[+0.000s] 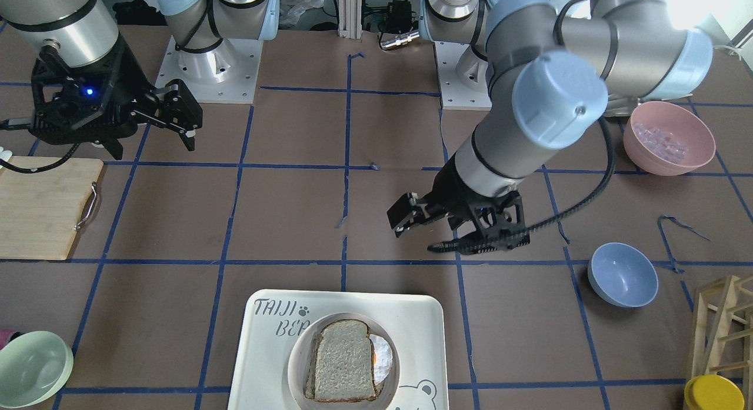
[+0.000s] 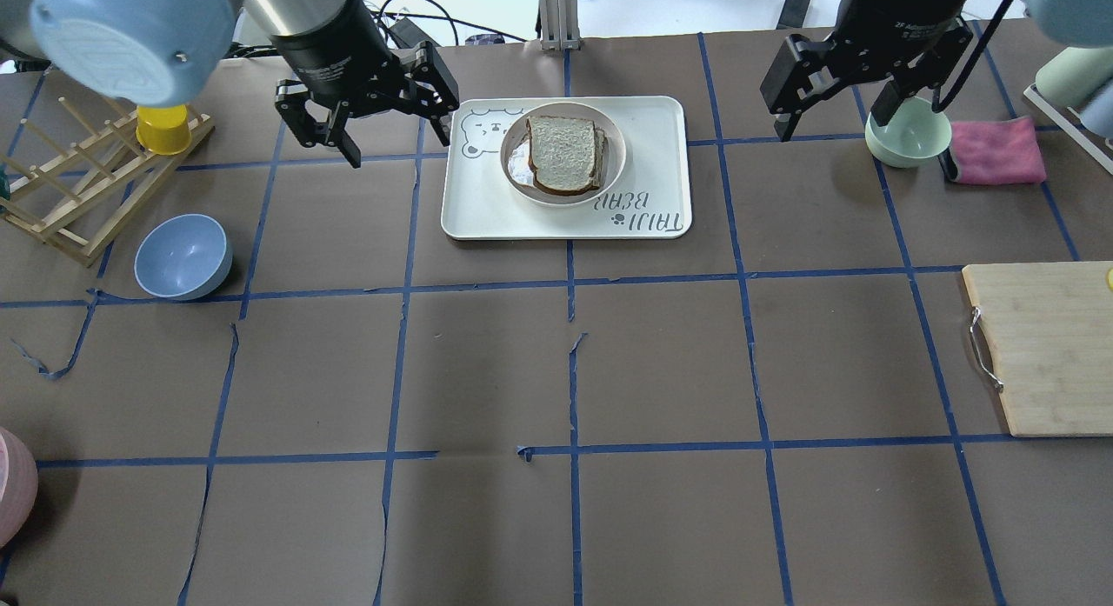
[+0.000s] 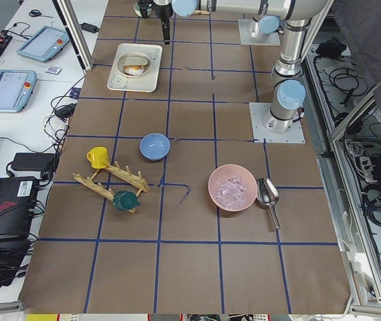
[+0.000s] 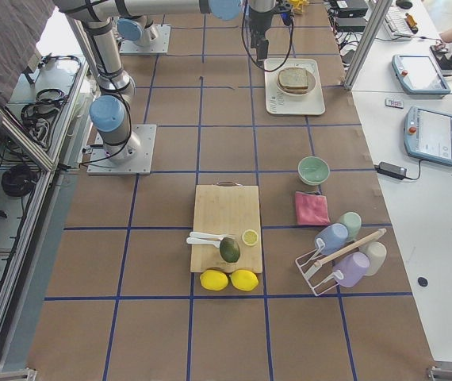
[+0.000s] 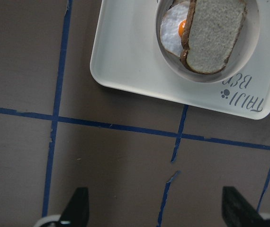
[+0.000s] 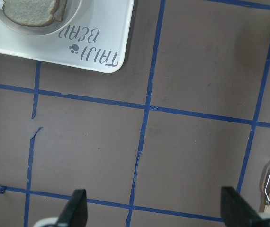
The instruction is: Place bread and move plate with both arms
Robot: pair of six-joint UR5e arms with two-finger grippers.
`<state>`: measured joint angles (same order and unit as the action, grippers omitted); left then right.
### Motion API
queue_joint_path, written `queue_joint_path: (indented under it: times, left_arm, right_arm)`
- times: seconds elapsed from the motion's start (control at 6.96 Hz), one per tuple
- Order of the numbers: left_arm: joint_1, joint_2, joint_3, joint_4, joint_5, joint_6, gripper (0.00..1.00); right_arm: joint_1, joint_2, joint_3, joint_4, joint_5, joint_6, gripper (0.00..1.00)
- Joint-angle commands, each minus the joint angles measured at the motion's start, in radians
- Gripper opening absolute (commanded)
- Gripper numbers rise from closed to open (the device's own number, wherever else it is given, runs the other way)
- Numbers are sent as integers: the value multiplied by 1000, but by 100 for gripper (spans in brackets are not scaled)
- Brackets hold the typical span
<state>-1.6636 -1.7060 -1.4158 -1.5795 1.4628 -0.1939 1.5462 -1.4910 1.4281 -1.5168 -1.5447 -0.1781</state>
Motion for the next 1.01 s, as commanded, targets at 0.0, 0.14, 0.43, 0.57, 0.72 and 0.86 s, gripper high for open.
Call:
queue_joint_path:
  times: [0.0, 0.14, 0.43, 0.57, 0.72, 0.86]
  left_arm:
    - [19, 98, -82, -14, 53, 142, 100]
    - [22, 130, -125, 4, 53, 158, 100]
    - [27, 152, -140, 7, 56, 162, 100]
    - [28, 154, -138, 7, 56, 163, 100]
    - [33, 155, -138, 7, 57, 165, 100]
    - [34, 155, -138, 7, 57, 165, 100]
  right_arm:
    - [0, 0, 0, 0, 0, 2, 100]
    - [3, -8, -6, -6, -2, 29, 100]
    - [44, -11, -12, 1, -1, 222, 100]
    - [63, -11, -12, 1, -12, 233, 100]
    - [63, -11, -9, 3, -5, 232, 100]
    - [63, -11, -9, 3, -3, 221, 100]
